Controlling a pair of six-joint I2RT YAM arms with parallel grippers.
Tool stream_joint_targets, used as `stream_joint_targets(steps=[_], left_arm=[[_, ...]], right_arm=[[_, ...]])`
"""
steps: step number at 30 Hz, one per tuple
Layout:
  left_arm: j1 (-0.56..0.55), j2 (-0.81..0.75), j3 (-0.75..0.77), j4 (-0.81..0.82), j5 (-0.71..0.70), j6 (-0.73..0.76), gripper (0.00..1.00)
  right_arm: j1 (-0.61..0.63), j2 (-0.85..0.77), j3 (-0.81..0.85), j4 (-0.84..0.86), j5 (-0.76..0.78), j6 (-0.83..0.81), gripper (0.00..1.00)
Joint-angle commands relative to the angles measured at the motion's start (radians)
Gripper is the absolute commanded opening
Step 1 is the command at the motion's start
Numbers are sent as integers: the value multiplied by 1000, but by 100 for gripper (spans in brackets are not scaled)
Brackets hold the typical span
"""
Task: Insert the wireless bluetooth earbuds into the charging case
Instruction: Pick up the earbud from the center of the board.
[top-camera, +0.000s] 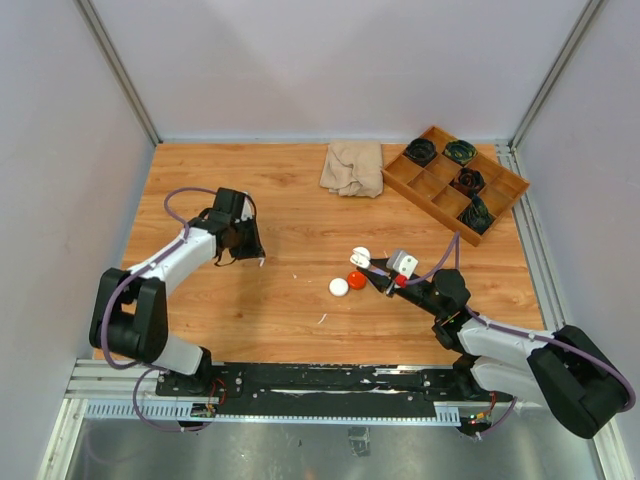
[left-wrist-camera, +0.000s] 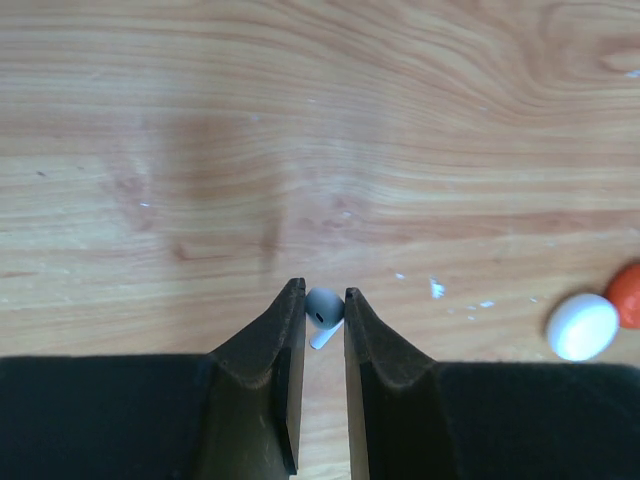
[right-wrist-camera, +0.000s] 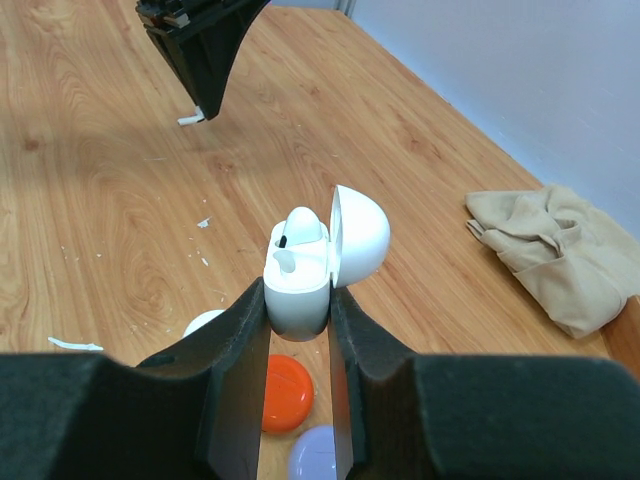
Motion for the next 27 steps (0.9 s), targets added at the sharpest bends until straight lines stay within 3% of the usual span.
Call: stream_joint_targets(steps=[1, 12, 27], left_arm=[[-47, -107, -46, 126, 32, -81, 19], [-255, -302, -131, 351, -22, -174, 18], [-586, -350, -89, 587, -261, -195, 18]], right_arm=[[17, -2, 30, 23, -26, -1, 1], [27, 4, 30, 54, -32, 32, 1], [27, 105, 39, 213, -36, 98, 1]])
